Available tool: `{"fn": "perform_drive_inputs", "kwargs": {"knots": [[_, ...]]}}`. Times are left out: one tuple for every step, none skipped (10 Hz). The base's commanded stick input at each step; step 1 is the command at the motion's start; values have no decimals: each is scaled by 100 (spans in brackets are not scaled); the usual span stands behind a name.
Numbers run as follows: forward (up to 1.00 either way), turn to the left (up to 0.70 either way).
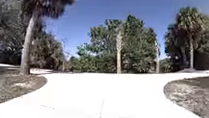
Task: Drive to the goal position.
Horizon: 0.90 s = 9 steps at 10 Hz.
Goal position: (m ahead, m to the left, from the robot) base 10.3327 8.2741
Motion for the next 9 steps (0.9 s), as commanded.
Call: {"fn": "perform_drive_inputs", "kwargs": {"knots": [[85, 0], [85, 0], [85, 8], [85, 34], [85, 34], [85, 34], [85, 34], [85, 34], [85, 34]]}}
